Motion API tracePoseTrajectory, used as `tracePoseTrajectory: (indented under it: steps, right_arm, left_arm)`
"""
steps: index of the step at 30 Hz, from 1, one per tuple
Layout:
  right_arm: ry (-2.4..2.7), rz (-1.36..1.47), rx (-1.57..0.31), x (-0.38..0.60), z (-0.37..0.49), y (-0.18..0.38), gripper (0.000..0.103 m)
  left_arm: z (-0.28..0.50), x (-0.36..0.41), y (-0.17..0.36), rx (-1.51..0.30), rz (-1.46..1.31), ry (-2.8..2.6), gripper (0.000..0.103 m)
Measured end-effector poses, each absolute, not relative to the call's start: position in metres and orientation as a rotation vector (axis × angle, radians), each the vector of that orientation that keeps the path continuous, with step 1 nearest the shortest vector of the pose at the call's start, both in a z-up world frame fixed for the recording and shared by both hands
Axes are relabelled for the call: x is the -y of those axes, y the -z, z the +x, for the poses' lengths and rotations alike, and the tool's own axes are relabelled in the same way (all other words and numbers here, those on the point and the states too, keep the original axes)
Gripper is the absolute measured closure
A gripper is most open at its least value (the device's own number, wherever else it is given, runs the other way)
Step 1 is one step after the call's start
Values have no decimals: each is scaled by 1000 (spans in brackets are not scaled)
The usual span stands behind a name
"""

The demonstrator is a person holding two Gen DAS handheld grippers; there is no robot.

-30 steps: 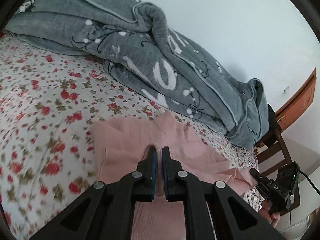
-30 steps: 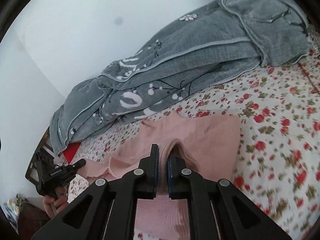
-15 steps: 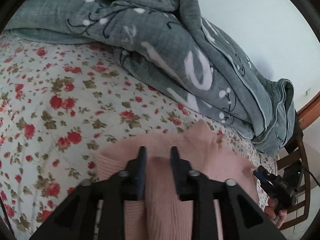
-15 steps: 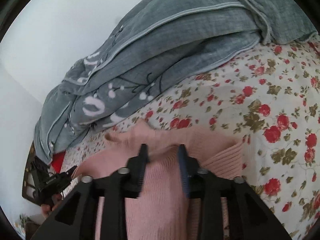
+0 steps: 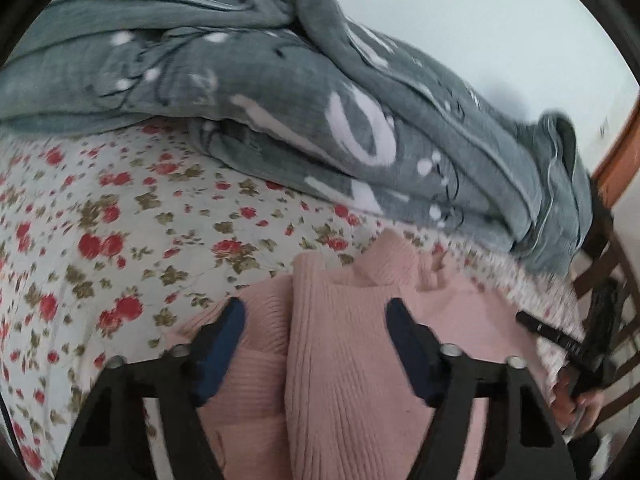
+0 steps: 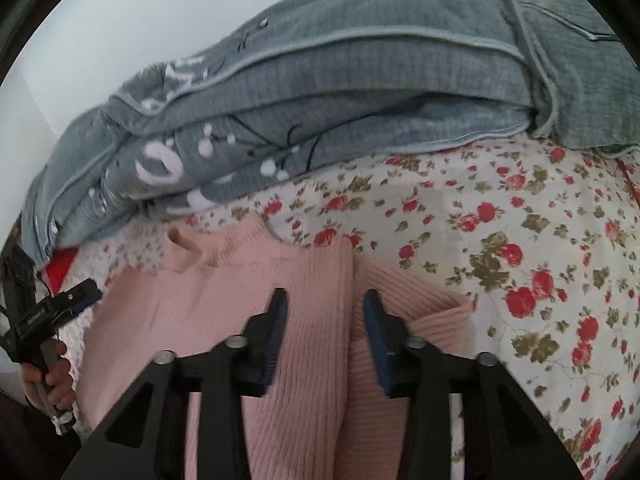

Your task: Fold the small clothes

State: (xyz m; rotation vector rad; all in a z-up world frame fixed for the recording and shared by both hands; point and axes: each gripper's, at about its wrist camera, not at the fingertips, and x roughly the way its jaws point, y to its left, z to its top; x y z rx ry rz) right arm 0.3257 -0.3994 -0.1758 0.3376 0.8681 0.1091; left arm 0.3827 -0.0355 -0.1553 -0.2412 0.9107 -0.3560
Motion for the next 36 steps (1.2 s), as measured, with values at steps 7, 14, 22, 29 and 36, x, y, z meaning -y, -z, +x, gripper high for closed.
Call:
tracePoseTrajectory:
  steps: [7,14,22,29,36]
  right_arm:
    - [-87,253,-956,386,353,198,97]
    - [-114,309,-822,403,338,182,98]
    - [-73,260,-904,394,350,199,95]
    - [-3,171,-839,387,313,166,67]
    - [1,85,-777,358,258,135,66]
  left_arm:
    - [406,51,180,-1018,-100,289,87]
    - [409,29,173,-978,-222,332,92]
    - [409,42,176,-981,-142,299,90]
    - [373,19,141,-875,-183,261,34]
    - [324,-2,133,-922,-206,243,35]
